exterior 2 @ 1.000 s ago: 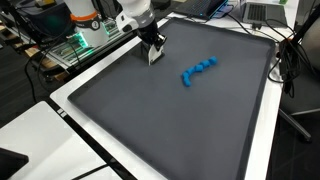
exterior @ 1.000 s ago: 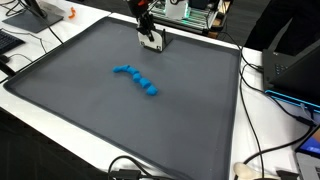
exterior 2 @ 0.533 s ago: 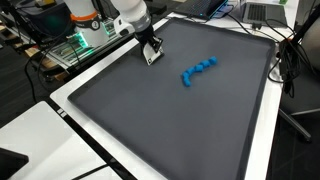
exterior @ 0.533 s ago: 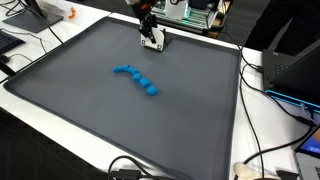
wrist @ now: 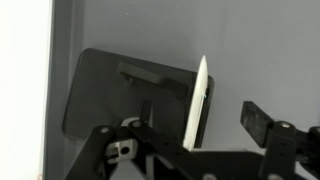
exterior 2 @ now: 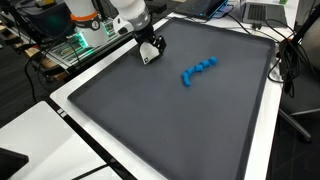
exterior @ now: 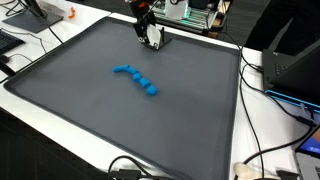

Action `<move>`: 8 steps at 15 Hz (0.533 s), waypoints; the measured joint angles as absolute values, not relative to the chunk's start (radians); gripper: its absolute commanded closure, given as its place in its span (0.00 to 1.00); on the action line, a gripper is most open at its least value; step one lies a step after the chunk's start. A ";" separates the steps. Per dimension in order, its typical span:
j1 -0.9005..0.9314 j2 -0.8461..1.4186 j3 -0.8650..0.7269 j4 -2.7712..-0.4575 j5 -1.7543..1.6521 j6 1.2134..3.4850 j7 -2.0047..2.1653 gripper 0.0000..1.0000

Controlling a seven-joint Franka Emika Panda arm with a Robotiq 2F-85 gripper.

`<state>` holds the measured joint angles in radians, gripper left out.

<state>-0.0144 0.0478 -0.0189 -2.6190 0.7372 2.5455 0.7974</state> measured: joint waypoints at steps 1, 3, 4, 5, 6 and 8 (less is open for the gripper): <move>-0.014 0.046 -0.019 -2.622 0.738 2.545 0.797 0.00; -0.014 0.045 -0.019 -2.633 0.741 2.545 0.794 0.00; -0.014 0.043 -0.019 -2.635 0.743 2.545 0.793 0.00; -0.014 0.042 -0.019 -2.636 0.744 2.545 0.793 0.01; -0.014 0.042 -0.019 -2.636 0.744 2.545 0.792 0.00; -0.014 0.041 -0.019 -2.637 0.744 2.545 0.792 0.00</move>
<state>-0.0144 0.0405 -0.0189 -2.6371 0.7436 2.5455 0.7921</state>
